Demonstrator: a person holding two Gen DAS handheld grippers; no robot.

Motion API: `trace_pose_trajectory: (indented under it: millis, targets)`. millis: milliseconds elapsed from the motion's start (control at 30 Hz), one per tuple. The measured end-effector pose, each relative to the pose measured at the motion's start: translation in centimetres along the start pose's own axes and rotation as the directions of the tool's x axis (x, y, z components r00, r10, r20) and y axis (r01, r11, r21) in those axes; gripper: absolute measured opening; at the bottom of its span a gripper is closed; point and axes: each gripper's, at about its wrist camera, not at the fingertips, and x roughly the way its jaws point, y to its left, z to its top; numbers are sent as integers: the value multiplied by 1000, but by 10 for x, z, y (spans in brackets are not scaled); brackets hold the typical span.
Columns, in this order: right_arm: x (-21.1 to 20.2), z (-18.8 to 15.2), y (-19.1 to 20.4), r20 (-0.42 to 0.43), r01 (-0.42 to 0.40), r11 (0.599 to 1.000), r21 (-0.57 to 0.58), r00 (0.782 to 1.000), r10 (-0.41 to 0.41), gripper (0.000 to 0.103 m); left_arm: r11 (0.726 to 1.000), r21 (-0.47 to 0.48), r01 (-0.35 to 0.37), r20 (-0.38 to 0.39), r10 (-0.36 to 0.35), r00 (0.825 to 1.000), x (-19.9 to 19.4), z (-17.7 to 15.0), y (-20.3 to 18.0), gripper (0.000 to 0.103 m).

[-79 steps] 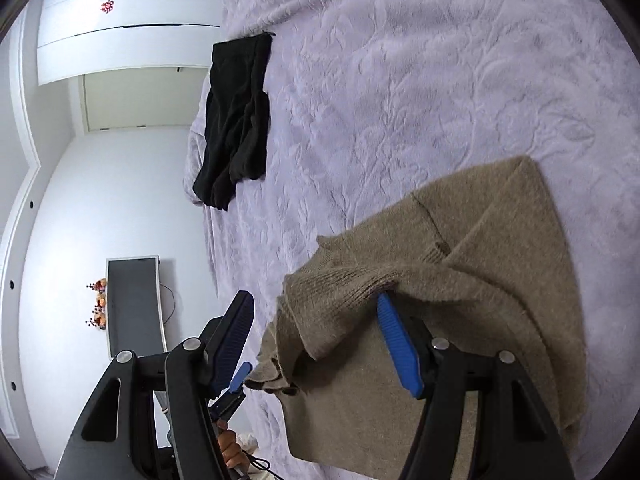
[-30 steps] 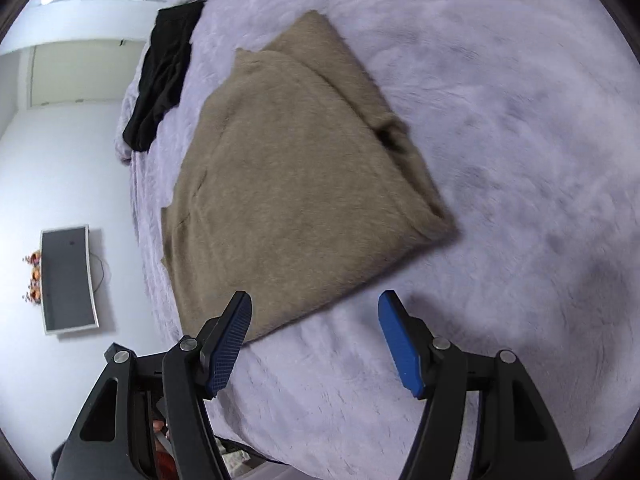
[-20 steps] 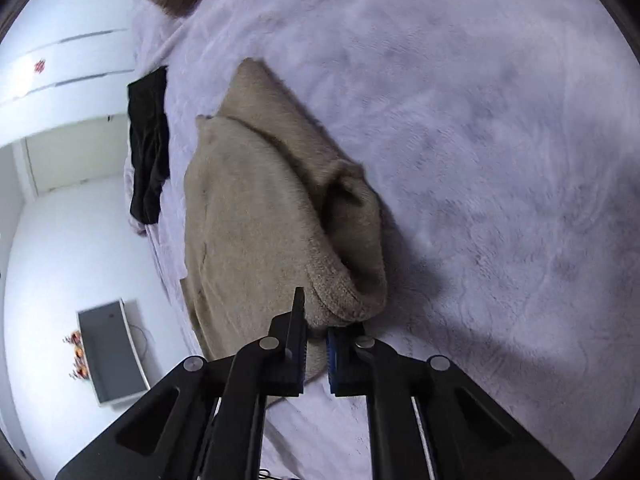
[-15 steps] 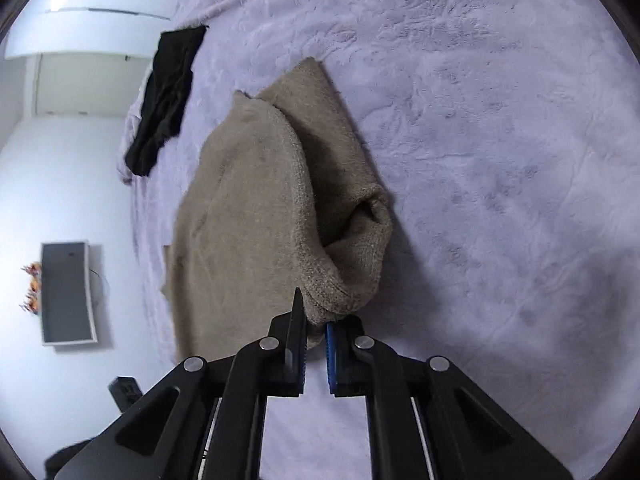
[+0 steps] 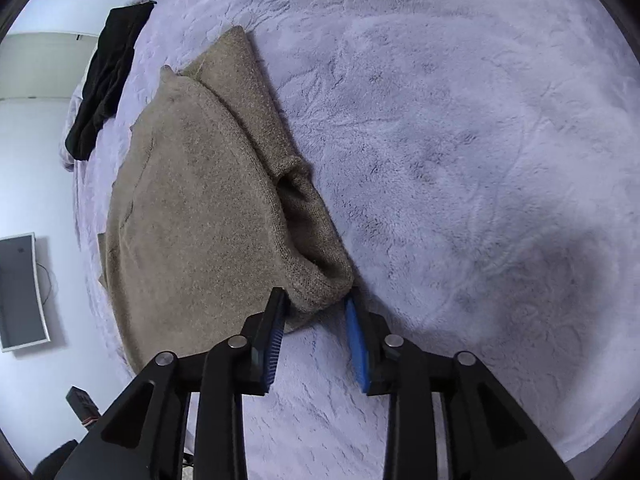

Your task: Fold small clothes

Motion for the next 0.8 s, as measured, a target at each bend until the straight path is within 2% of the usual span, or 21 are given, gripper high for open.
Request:
trace_pose_trajectory:
  millis: [167,267,333,400,467,500,633,700,800]
  targets:
    - [-16,-13,26,24,49,994,-95,999,-47,34,1000,-21,-19,-37,18,999,16,-10,1,66]
    - [-20,-21,52,27,28,983,-182,999,-23,34,998,-51,-27,-60,24,998,28,-18,4,66]
    - [-16,-27,80,2,-5,966,-259,1000,5,34,998,-64,-30,-69,25,997,35,-21,6,66]
    - [-7,-31,116,-30,-46,936,-349,999,38,34,997,-74,-21,-74,15,997,40,-22,10,72]
    - [3,-33,150,-59,-78,902,-425,997,58,34,997,-81,17,-89,-24,996,44,-20,13,87]
    - [10,-33,171,-76,-92,882,-462,995,64,34,996,-78,42,-98,-50,994,46,-19,13,91]
    - [45,-36,241,-152,-148,822,-549,985,76,34,996,-70,46,-84,-52,995,46,-18,9,92]
    - [66,-34,280,-174,-142,801,-582,984,48,43,995,-80,62,-49,-66,997,37,-22,11,92]
    - [94,-31,333,-195,-169,775,-608,979,61,46,988,-129,83,-3,-84,996,23,-29,21,92]
